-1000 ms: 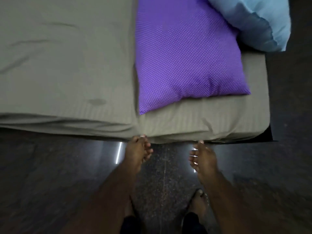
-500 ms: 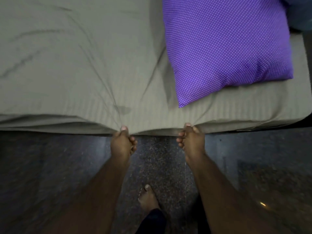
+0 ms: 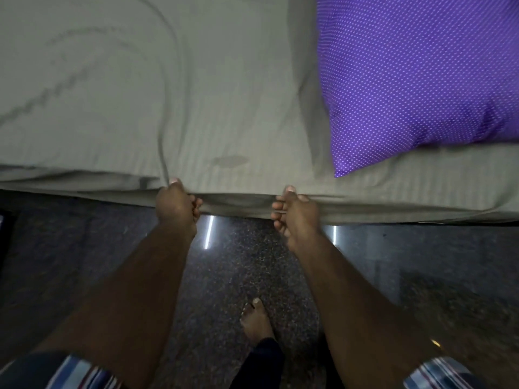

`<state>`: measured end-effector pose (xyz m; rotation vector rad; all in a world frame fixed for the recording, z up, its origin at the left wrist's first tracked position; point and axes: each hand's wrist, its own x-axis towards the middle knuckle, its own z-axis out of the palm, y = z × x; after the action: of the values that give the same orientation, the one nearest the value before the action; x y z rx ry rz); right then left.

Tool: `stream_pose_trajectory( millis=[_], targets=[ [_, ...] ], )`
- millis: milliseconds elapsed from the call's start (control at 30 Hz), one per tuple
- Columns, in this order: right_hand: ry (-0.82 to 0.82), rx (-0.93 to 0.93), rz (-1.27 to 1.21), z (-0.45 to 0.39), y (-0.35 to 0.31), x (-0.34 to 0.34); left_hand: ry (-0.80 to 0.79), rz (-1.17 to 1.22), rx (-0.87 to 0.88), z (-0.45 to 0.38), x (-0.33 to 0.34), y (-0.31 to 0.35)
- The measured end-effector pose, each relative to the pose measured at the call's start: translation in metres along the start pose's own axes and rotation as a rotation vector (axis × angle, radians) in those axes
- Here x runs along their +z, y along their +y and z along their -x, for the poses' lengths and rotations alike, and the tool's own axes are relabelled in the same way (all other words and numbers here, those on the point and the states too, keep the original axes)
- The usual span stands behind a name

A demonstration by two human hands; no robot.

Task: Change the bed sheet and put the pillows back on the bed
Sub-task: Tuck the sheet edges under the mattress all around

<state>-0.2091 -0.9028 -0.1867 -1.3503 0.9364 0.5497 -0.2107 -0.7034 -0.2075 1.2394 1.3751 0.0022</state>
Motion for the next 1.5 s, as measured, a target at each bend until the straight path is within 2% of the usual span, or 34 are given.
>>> stream_pose_trajectory(
  millis=[100,200,267,400,467,567,667,733,800,867,933,1000,1133,1200,1267,1400,1500],
  targets=[
    [-0.039,0.008,-0.014,0.008,0.011,0.002,0.076,0.038,0.05,-0.001,-0.018,-0.009],
    [-0.023,0.057,-0.068,0.01,0.005,-0.016,0.013,0.12,-0.043,0.012,-0.01,-0.002],
    [0.081,0.07,-0.164,0.004,-0.002,-0.046,-0.096,0.105,-0.12,0.029,0.005,-0.006],
    [0.365,0.024,-0.348,-0.021,-0.027,-0.126,-0.457,-0.166,-0.138,0.085,0.062,-0.035],
    [0.412,-0.015,-0.355,-0.035,-0.04,-0.158,-0.555,-0.226,-0.137,0.107,0.094,-0.044],
    [0.34,-0.05,-0.298,-0.044,-0.039,-0.185,-0.47,-0.159,-0.1,0.114,0.114,-0.06],
    [0.218,-0.058,-0.222,-0.036,-0.028,-0.201,-0.331,-0.063,-0.015,0.117,0.106,-0.077],
    [0.186,-0.043,-0.213,-0.035,-0.031,-0.22,-0.289,-0.041,-0.023,0.127,0.105,-0.083],
    [0.205,0.009,-0.317,-0.04,-0.042,-0.248,-0.323,-0.092,-0.044,0.142,0.114,-0.09],
    [0.329,0.009,-0.428,-0.053,-0.053,-0.278,-0.421,-0.179,-0.07,0.164,0.133,-0.098],
    [0.465,-0.052,-0.404,-0.065,-0.065,-0.304,-0.531,-0.236,-0.103,0.188,0.16,-0.107],
    [0.48,-0.086,-0.375,-0.073,-0.073,-0.325,-0.594,-0.217,-0.092,0.212,0.191,-0.115],
    [0.513,-0.107,-0.272,-0.081,-0.06,-0.347,-0.474,-0.12,-0.003,0.221,0.205,-0.133],
    [0.529,-0.109,-0.224,-0.083,-0.047,-0.361,-0.42,-0.096,-0.025,0.219,0.193,-0.149],
    [0.484,-0.084,-0.243,-0.083,-0.037,-0.37,-0.397,-0.177,-0.061,0.22,0.183,-0.16],
    [0.444,-0.113,-0.293,-0.095,-0.044,-0.37,-0.437,-0.32,-0.11,0.227,0.203,-0.165],
    [0.463,-0.171,-0.22,-0.109,-0.056,-0.373,-0.497,-0.255,-0.228,0.22,0.227,-0.148]
  ],
)
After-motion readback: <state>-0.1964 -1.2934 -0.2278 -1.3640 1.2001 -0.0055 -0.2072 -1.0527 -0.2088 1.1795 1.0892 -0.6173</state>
